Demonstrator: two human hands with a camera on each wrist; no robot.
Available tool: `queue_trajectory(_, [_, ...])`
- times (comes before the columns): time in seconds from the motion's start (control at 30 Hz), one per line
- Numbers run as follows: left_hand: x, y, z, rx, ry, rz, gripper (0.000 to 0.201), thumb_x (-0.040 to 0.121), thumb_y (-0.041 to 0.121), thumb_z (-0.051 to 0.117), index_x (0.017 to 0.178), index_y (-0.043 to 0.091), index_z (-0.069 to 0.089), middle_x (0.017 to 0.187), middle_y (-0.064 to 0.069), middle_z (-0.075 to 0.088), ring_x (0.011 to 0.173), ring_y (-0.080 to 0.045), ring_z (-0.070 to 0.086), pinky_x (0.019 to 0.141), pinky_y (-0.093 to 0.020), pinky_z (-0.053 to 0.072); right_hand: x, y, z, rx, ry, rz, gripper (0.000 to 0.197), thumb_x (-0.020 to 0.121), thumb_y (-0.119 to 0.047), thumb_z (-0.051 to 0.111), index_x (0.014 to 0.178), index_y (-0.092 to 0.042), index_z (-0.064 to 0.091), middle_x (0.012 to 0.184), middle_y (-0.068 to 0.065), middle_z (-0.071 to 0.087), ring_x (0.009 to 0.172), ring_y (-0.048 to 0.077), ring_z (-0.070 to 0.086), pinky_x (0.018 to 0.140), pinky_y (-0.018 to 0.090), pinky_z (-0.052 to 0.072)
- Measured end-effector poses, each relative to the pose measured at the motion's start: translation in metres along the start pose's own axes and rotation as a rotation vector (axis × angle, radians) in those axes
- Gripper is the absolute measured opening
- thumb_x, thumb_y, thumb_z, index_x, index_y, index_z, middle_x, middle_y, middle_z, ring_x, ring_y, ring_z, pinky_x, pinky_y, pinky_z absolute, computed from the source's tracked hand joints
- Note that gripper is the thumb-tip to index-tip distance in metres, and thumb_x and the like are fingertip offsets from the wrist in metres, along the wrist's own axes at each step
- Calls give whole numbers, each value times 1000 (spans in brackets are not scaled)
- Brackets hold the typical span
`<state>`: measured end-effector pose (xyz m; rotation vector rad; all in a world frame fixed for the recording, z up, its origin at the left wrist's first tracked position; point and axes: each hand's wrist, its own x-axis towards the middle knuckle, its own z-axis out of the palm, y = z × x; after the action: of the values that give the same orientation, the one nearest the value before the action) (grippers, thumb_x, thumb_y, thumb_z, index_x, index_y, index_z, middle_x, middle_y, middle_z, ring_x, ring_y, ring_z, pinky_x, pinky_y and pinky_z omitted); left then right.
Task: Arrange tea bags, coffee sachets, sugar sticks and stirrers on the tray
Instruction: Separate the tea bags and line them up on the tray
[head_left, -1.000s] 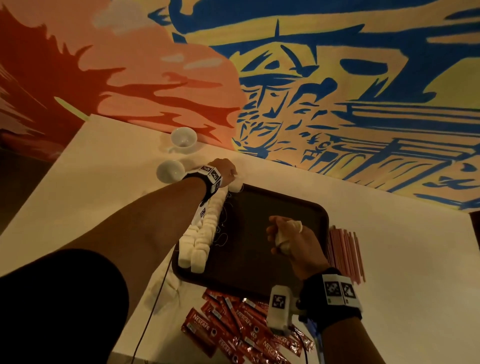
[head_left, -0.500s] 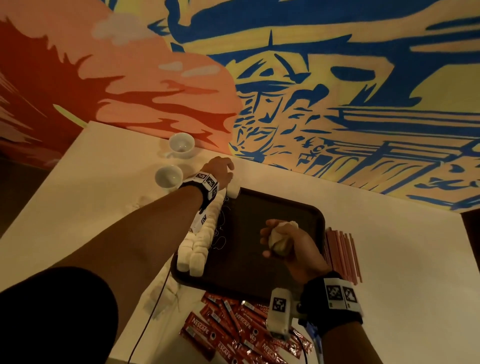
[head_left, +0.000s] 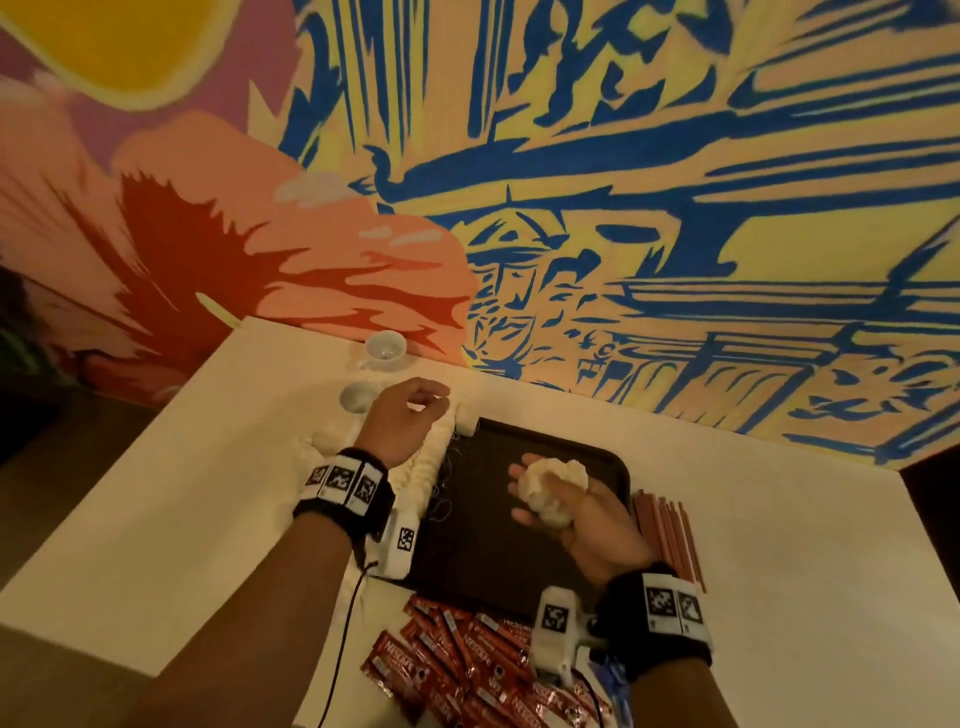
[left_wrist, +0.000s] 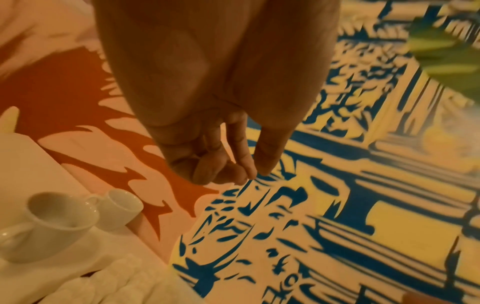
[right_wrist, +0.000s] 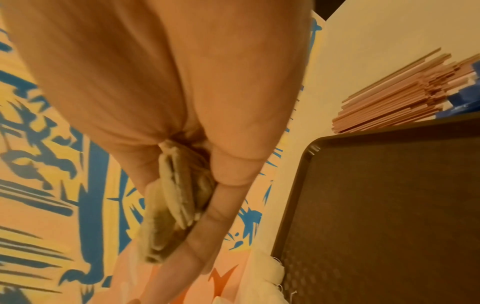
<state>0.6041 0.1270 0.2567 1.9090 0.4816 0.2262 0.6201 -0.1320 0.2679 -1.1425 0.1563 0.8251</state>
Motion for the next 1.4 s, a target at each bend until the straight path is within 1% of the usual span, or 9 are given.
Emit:
queue_trajectory(0.27, [-105, 66, 13, -92, -88, 87, 12, 97, 17, 65, 104, 14, 73, 97, 7, 70, 69, 8, 59, 54, -10, 42, -54, -15, -1, -99, -43, -136, 26, 101, -16, 59, 121, -2, 68, 117, 15, 74, 113, 29, 69, 83, 37, 62])
queue_trajectory(0.53, [-160, 84, 23, -94, -219, 96, 21, 94, 26, 69, 115, 31, 68, 101, 2, 69, 76, -7, 65, 58, -24, 49, -90, -16, 12, -118, -91, -199, 25, 96, -16, 67, 114, 0, 71, 112, 18, 74, 101, 28, 71, 76, 35, 62])
queue_trajectory(0.77, [-193, 90, 26, -128, -317, 55, 35, 96, 19, 67, 130, 23, 60, 103, -3, 71, 82, -7, 66, 61, -25, 51, -105, -1, 17, -260, -86, -325, 24, 89, -22, 76, 107, -5, 75, 102, 15, 76, 85, 24, 70, 61, 30, 55])
queue_trajectory(0.87, [-200, 90, 27, -136, -310, 66, 26, 94, 19, 69, 120, 20, 67, 90, 1, 69, 77, -10, 64, 60, -26, 51, -111, 2, 17, -273, -84, -379, 21, 90, -21, 76, 104, -6, 75, 98, 14, 77, 83, 26, 72, 60, 31, 55])
queue_trajectory(0.97, [-205, 93, 28, -140, -321, 56, 7, 93, 18, 70, 92, 25, 71, 79, 7, 69, 73, -12, 61, 62, -28, 50, -115, -1, 15, -252, -84, -412, 17, 92, -19, 73, 105, -8, 74, 98, 12, 77, 81, 26, 72, 59, 32, 55])
queue_trajectory(1.07, [-204, 92, 27, -140, -270, 13, 15, 92, 19, 71, 78, 24, 71, 78, -3, 68, 72, -17, 61, 65, -31, 50, -113, -3, 8, -211, -37, -408, 19, 96, -20, 69, 107, -6, 74, 90, 8, 75, 79, 21, 69, 57, 30, 55])
queue_trajectory(1.17, [-202, 89, 26, -185, -224, -19, 8, 92, 17, 70, 93, 9, 71, 83, -13, 67, 72, -19, 60, 65, -34, 49, -109, -2, -3, -173, -31, -404, 18, 100, -17, 62, 108, -6, 74, 87, 11, 70, 78, 18, 65, 60, 30, 56])
queue_trajectory(1.27, [-203, 88, 27, -235, -196, -32, 17, 94, 13, 67, 110, 11, 71, 90, -8, 72, 73, -12, 64, 66, -32, 52, -108, 1, -14, -185, -41, -372, 20, 103, -7, 54, 111, -8, 72, 99, 13, 69, 78, 17, 65, 63, 31, 58])
queue_trajectory(1.4, [-203, 85, 28, -268, -180, -38, 18, 94, 15, 68, 111, 11, 71, 92, -9, 75, 78, -16, 69, 77, -39, 54, -112, 5, -16, -313, -98, -327, 24, 103, -7, 53, 111, -13, 75, 100, 10, 68, 69, 14, 60, 60, 30, 54])
